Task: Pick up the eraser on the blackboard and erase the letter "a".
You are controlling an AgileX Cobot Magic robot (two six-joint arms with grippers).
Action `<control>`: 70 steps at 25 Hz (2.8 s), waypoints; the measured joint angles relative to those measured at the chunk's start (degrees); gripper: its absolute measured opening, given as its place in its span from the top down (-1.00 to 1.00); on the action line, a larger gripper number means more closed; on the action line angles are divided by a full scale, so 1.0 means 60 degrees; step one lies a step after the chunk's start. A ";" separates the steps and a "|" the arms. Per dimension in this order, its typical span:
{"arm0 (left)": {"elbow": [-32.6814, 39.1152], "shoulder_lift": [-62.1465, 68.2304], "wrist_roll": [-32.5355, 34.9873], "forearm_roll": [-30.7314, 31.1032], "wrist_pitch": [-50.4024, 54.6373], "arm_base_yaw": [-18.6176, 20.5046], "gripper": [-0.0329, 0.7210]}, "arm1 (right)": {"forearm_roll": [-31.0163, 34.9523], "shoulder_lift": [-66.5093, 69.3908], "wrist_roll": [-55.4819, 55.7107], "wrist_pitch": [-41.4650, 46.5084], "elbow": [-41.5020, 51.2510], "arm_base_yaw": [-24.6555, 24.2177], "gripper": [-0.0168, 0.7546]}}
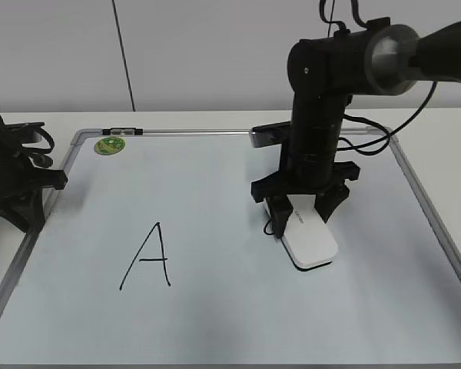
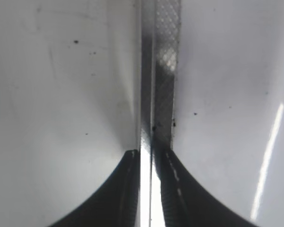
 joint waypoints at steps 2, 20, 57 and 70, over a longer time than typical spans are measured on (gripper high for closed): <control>0.0000 0.0000 0.0000 0.0000 0.0000 0.0000 0.60 | 0.0070 0.0014 -0.0058 -0.0018 0.0000 0.0229 -0.40; -0.0012 0.0016 0.0037 -0.0034 0.0000 0.0000 0.56 | -0.0227 0.0056 0.0118 -0.0029 -0.2267 0.0938 -0.40; -0.0012 0.0016 0.0192 -0.0055 0.0000 0.0000 0.50 | -0.0294 -0.1103 -0.0356 -0.0049 0.0684 -0.4100 -0.40; -0.0012 0.0016 0.0192 -0.0055 0.0000 0.0000 0.48 | -0.0224 -0.1026 -0.0575 -0.0056 0.0684 -0.4195 -0.40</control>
